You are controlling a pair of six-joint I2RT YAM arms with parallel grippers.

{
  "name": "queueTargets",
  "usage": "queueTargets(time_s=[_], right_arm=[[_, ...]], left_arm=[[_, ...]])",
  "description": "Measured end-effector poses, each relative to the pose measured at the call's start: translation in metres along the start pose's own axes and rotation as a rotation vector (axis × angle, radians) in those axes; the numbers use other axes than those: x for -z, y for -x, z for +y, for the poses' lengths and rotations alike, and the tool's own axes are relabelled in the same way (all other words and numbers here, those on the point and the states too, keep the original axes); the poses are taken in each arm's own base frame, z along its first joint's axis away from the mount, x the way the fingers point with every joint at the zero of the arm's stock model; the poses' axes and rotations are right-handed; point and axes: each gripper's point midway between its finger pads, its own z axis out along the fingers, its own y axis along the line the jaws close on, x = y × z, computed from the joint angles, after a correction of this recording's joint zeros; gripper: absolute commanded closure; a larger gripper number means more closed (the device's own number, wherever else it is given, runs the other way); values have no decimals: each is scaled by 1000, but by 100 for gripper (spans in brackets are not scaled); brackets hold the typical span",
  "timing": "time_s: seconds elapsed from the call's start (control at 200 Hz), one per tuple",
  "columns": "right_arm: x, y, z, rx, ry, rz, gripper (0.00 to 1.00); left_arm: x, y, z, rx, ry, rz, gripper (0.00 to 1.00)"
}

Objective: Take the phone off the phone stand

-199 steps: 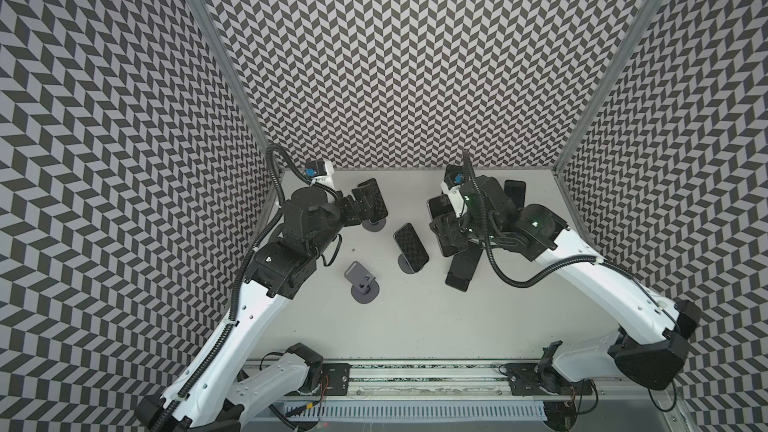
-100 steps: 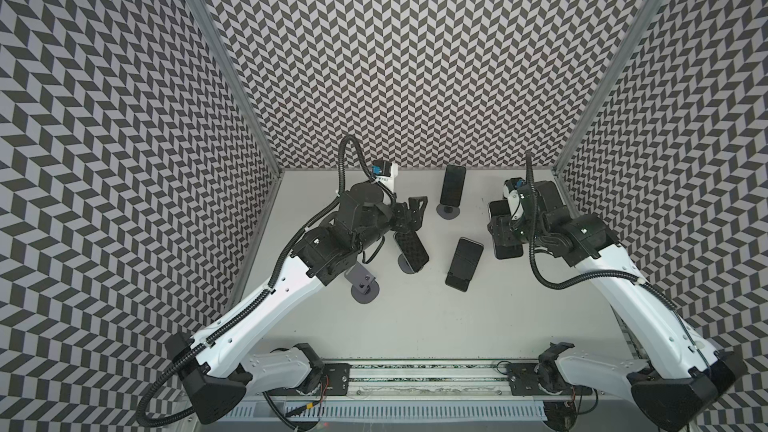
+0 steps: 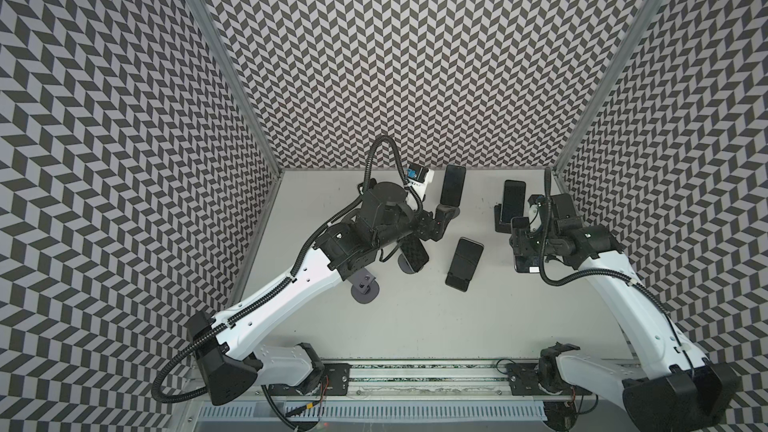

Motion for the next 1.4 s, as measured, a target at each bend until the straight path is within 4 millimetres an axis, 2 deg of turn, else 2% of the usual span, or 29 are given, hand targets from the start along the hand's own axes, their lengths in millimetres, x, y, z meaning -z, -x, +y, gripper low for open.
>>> queueTargets(time_s=[0.22, 0.626, 0.906, 1.217, 1.402], right_arm=[[-10, 5, -12, -54, 6, -12, 52], [-54, -13, -11, -84, 40, 85, 53], [-91, -32, -8, -92, 61, 174, 54], [-107, -33, -4, -134, 84, 190, 55], [-113, -43, 3, -207, 118, 231, 55]], left_arm=[[0, -3, -7, -32, -43, 14, 12], [0, -6, -11, -82, -67, 27, 11], [0, -8, -9, -101, -54, 34, 10], [1, -7, -4, -100, -28, 31, 10], [1, -6, 0, -96, -5, 27, 10]])
